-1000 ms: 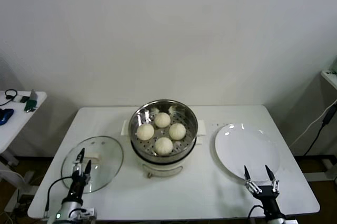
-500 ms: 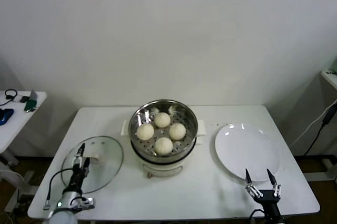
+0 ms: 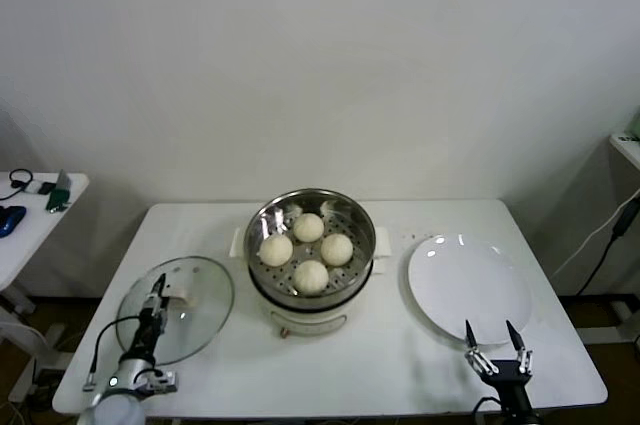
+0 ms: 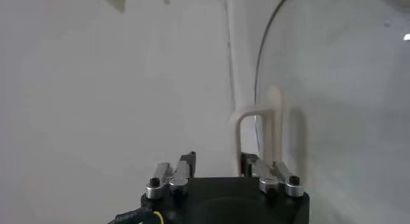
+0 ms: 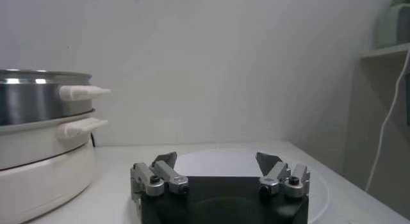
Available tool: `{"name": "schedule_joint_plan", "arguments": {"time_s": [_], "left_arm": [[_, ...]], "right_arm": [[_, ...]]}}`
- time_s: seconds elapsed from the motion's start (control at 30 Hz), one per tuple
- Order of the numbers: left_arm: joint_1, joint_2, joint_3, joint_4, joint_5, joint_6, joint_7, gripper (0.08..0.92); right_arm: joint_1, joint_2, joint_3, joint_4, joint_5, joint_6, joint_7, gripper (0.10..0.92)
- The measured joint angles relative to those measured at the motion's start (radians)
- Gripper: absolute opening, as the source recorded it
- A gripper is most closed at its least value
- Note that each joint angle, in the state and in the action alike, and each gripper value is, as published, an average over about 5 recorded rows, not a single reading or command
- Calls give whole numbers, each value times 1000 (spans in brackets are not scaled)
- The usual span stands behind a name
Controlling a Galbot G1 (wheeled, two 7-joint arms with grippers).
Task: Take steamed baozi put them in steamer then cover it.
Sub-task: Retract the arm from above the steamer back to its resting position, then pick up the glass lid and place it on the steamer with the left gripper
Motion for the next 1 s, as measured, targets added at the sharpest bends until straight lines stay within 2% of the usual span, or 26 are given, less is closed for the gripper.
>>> {"name": "schedule_joint_plan", "arguments": {"time_s": [0.23, 0.37, 0.53, 0.7, 0.83, 1.0], "left_arm": [[-4, -9, -2, 20, 10, -11, -13, 242], [-9, -9, -7, 19, 5, -12, -16, 151], [-8, 1, -18, -10, -24, -4, -5, 136], [10, 35, -25, -97, -106, 33, 38, 136], [32, 86, -25, -214, -211, 116, 102, 136], [43, 167, -14, -384, -323, 277, 189, 136]], "right_arm": [[7, 7, 0, 1, -8, 0, 2, 823], [10, 12, 1, 3, -13, 1, 3, 823], [10, 14, 4, 9, -20, -3, 6, 823], [4, 9, 9, 21, -35, -20, 13, 823], [-3, 5, 13, 33, -53, -42, 20, 823], [-10, 4, 16, 42, -75, -64, 31, 823]]}}
